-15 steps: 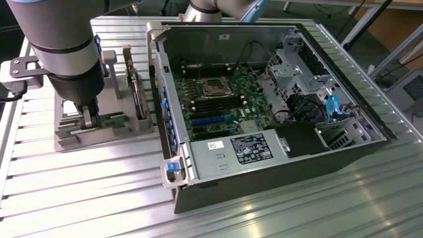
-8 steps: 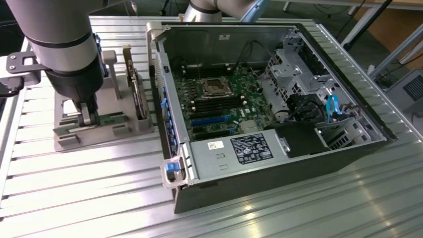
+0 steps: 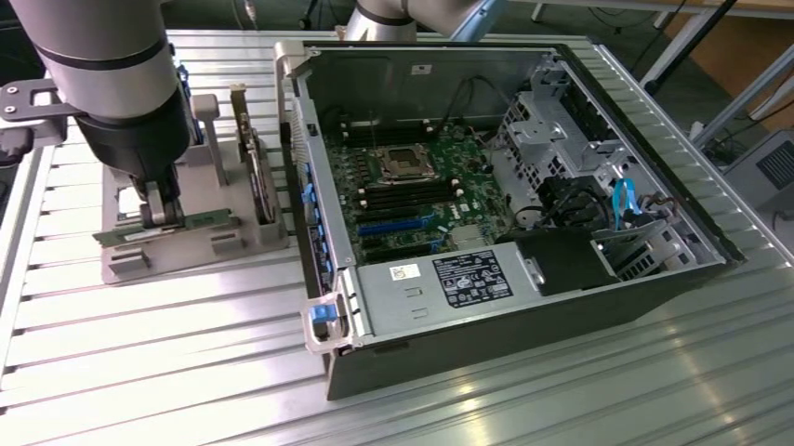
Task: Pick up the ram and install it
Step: 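Pick up the ram and move it above insertion slot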
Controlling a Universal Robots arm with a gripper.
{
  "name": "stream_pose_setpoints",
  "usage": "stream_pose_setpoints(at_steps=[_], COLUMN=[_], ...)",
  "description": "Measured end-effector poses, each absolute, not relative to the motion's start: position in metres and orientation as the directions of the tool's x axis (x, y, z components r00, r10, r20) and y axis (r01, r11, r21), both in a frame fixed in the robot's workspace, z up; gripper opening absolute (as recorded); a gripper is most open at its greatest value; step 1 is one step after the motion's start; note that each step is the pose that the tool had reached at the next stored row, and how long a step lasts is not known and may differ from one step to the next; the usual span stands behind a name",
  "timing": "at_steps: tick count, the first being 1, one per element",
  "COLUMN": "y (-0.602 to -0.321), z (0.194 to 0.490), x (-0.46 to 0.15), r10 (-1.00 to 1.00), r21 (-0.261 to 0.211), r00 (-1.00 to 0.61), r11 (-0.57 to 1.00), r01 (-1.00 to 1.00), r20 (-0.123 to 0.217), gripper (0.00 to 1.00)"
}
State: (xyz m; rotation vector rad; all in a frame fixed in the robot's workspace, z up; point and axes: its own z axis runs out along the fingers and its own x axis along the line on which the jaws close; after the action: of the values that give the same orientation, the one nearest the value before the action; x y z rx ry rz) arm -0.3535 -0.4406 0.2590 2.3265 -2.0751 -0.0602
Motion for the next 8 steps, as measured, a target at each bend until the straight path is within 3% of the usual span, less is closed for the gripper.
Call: stream_pose_setpoints(at_steps=[8], y=[-0.441], z=[0.271], x=[-0.354], r10=[-0.993], r21=[0.043], r00=[0.114], r11=[-0.114], r01=[-0.993], r20=[-0.013], gripper=[0.12])
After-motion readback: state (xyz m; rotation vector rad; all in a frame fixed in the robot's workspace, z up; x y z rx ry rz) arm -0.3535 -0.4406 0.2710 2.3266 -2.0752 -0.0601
